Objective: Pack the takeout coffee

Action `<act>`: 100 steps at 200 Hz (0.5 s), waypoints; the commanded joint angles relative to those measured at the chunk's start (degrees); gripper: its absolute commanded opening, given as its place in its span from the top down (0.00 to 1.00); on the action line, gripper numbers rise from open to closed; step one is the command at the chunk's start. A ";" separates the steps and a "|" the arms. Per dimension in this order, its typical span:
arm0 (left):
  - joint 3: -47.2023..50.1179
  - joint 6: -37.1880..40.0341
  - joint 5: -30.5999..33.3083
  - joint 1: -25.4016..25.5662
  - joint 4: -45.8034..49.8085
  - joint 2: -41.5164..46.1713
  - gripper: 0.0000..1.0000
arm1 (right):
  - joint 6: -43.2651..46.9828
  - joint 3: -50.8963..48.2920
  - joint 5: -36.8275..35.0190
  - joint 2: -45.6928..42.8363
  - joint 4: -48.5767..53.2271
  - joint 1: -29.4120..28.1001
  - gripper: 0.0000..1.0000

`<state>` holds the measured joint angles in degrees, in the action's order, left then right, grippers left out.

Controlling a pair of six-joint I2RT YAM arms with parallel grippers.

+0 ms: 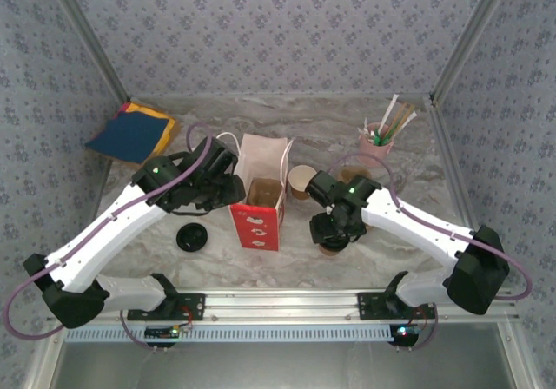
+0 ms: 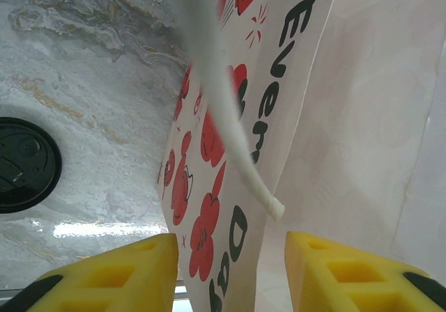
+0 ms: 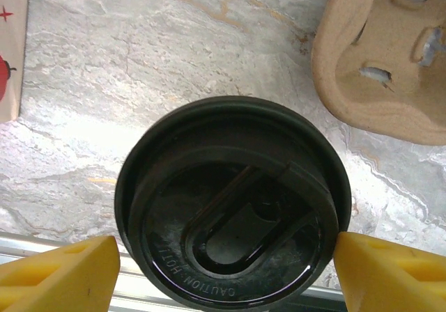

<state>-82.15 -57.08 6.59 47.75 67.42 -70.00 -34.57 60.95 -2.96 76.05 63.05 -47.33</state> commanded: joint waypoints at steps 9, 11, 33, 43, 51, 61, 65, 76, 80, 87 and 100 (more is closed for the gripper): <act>0.17 -0.05 1.32 0.36 0.36 1.62 0.53 | 1.30 1.81 -0.03 1.01 2.54 0.35 0.18; 0.15 -0.05 1.36 0.34 0.35 1.62 0.52 | 1.33 1.87 -0.03 1.07 2.66 0.34 0.18; 0.23 0.01 1.52 0.38 0.36 1.74 0.51 | 1.85 1.81 0.13 1.63 2.67 0.81 0.18; 0.30 0.00 1.50 0.40 0.35 1.82 0.51 | 2.10 1.68 0.19 1.81 2.49 0.94 0.18; 0.37 -0.04 1.51 0.35 0.26 1.80 0.51 | 2.21 1.60 0.20 1.98 2.33 1.05 0.18; 0.40 -0.05 1.51 0.40 0.11 1.79 0.51 | 2.29 1.70 0.17 2.13 2.28 1.15 0.18; 0.48 -0.12 1.41 0.35 0.07 1.82 0.51 | 2.39 1.72 0.19 2.17 2.18 1.20 0.18; 0.54 -0.05 1.25 0.41 -0.01 1.74 0.51 | 2.48 1.80 0.23 2.33 2.10 1.27 0.18; 0.50 -0.05 1.29 0.37 -0.03 1.75 0.51 | 2.57 1.85 0.26 2.42 2.12 1.28 0.18; 0.49 -0.05 1.24 0.42 -0.01 1.76 0.51 | 2.74 1.88 0.32 2.46 2.08 1.36 0.18; 0.42 -0.04 1.23 0.35 -0.17 1.62 0.51 | 2.92 1.97 0.32 2.57 2.07 1.45 0.18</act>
<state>-81.62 -57.10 6.96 47.75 67.33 -69.41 -32.93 61.43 -2.92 77.91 63.61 -46.35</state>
